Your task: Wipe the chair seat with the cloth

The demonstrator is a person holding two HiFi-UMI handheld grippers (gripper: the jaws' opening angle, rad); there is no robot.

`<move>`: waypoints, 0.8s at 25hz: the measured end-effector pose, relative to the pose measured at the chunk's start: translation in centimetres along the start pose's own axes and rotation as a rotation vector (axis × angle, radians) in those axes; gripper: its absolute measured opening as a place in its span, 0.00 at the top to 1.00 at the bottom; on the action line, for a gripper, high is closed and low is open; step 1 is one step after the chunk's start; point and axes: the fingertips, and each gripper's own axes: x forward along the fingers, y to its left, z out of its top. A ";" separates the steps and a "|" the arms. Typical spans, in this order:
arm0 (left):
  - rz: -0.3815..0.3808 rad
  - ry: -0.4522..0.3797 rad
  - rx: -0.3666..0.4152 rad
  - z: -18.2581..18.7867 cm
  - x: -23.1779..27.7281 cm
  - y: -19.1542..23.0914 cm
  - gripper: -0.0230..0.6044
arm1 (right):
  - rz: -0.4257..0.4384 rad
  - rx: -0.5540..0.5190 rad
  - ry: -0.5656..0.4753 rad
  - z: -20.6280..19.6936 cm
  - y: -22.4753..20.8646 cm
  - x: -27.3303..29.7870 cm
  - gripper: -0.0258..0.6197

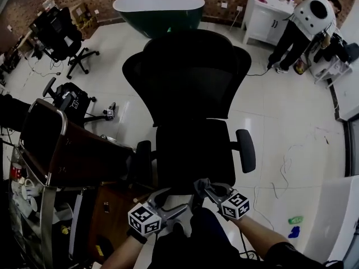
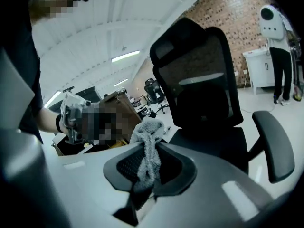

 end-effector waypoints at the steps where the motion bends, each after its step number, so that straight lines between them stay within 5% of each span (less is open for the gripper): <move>1: -0.001 -0.009 0.013 -0.3 -1.3 -0.7 0.34 | 0.002 -0.004 -0.030 0.8 1.6 -0.8 0.88; 7: -0.036 -0.029 0.108 -3.9 -10.1 -6.2 0.34 | -0.059 0.053 -0.204 3.0 11.5 -6.5 0.88; 12: -0.059 -0.061 0.112 -6.9 -16.7 -11.3 0.34 | -0.075 0.067 -0.302 3.5 19.9 -11.5 0.88; 20: -0.066 -0.105 0.176 -8.9 -20.2 -16.4 0.34 | -0.085 0.030 -0.356 0.8 26.8 -18.2 0.88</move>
